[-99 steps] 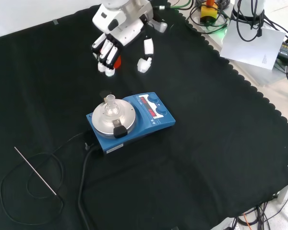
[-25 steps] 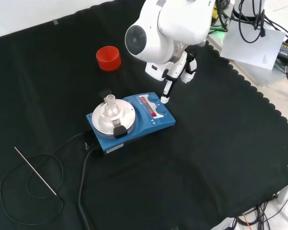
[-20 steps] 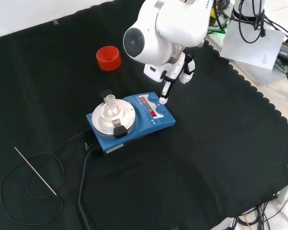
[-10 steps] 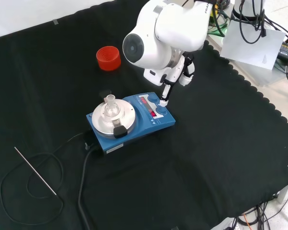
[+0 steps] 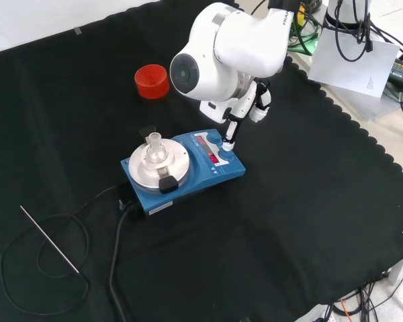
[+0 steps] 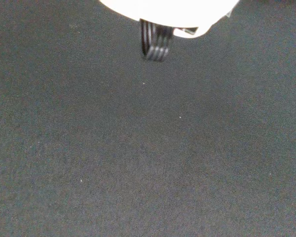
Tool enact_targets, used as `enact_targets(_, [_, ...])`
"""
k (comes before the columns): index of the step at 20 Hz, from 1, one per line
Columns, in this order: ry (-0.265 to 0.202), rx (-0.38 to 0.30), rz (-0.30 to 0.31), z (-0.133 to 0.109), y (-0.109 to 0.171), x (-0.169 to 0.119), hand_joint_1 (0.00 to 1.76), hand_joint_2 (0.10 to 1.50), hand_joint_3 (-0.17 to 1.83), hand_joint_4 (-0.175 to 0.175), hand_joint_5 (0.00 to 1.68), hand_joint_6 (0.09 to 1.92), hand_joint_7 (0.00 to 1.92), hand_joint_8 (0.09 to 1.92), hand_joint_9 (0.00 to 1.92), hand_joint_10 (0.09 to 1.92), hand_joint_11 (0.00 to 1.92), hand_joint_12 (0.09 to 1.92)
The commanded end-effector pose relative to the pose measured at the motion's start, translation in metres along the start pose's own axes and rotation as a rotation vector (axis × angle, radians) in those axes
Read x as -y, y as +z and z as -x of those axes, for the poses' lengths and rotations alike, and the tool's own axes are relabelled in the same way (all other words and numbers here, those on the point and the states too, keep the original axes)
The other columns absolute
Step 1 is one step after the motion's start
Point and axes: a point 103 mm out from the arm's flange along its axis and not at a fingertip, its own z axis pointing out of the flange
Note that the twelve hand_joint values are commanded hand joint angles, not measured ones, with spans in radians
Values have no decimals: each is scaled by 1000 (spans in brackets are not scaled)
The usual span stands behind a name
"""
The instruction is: Turn on the heater.
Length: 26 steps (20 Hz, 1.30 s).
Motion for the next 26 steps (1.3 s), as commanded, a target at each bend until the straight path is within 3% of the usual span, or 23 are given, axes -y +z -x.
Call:
enact_targets(1, [1,-1,-3,3,2,-2,1398,665,1035,-37,306,87,1503,1533,1653,1451,1491,1338])
enact_targets(26, [-14,-26,7,3,4,-5,1401,661,1044,-39,336,87,1502,1536,1654,1453,1489,1342])
